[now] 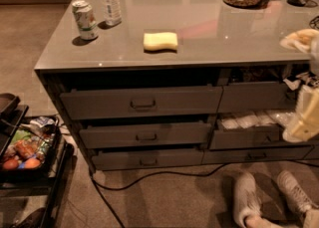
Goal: Open middle drawer
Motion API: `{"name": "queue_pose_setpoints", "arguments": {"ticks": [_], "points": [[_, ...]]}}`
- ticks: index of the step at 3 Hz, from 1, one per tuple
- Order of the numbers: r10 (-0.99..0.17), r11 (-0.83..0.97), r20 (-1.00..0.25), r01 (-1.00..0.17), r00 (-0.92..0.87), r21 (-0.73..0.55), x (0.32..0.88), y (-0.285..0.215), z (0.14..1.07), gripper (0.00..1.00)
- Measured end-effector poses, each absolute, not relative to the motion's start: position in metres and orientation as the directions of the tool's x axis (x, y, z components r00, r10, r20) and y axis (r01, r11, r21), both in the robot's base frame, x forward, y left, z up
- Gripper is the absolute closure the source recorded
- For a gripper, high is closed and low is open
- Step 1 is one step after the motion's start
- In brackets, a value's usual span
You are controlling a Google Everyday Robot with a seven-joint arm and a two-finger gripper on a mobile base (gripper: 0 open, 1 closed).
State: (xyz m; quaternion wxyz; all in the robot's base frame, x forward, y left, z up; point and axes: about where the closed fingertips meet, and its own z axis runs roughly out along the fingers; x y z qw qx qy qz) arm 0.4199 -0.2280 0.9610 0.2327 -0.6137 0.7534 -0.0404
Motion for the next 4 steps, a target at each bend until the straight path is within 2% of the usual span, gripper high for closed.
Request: {"name": "queue_pose_setpoints", "arguments": {"ticks": [1,2,4], "points": [[-0.911,0.206,-0.409,-0.915,-0.049,-0.347,0.409,-0.225,0.939,0.00],[-0.887,0.157,-0.461,-0.938,0.004,-0.310,0.405,-0.221,0.910,0.00],[-0.864,0.161,-0.504,-0.936,0.020,-0.314,0.409,-0.212,0.892,0.00]]}}
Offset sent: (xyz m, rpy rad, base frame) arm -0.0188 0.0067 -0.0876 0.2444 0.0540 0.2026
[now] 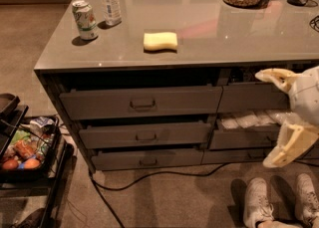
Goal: Open middle drawer
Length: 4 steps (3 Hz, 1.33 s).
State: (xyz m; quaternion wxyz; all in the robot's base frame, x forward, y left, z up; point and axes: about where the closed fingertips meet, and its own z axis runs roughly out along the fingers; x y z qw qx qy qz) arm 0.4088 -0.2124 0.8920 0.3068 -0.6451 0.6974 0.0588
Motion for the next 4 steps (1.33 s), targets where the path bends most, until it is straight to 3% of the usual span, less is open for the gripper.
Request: {"name": "queue_pose_setpoints", "arguments": {"ticks": [2,4], "points": [[-0.828,0.227,-0.561,-0.922,-0.012,-0.315,0.430,-0.177,0.797,0.00],[-0.888,0.240,-0.455,-0.916,-0.073,-0.322,0.466,-0.164,0.710,0.00]]}}
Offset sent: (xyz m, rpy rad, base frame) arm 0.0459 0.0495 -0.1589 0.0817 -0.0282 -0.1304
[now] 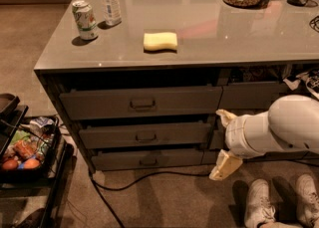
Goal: Open middle drawer
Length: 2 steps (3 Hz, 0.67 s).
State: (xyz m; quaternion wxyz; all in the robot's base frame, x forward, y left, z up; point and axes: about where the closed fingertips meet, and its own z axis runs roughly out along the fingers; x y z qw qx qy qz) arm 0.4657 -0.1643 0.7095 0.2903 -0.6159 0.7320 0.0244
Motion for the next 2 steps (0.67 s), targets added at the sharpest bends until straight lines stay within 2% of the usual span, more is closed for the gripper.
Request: {"name": "queue_pose_setpoints", "arguments": {"ticks": [2], "points": [[-0.889,0.224,-0.455,-0.918,-0.054,-0.328,0.4652,-0.1643,0.7094,0.00]]}}
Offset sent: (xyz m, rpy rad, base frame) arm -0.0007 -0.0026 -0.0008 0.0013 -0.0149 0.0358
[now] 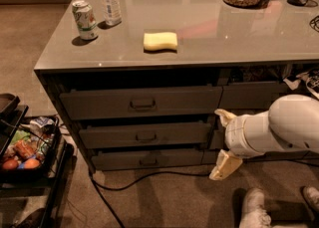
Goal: Open middle drawer
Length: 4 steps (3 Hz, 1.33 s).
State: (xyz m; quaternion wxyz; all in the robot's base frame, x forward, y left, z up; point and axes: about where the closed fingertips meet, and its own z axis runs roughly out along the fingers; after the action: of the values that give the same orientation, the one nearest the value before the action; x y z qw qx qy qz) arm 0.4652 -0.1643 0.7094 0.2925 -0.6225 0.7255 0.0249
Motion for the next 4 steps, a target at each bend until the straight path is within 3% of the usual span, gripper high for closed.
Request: {"name": "queue_pose_setpoints", "arguments": {"ticks": [4], "points": [[-0.848,0.198,-0.529,-0.946,-0.034,-0.256,0.531,-0.154,0.573,0.00]]}}
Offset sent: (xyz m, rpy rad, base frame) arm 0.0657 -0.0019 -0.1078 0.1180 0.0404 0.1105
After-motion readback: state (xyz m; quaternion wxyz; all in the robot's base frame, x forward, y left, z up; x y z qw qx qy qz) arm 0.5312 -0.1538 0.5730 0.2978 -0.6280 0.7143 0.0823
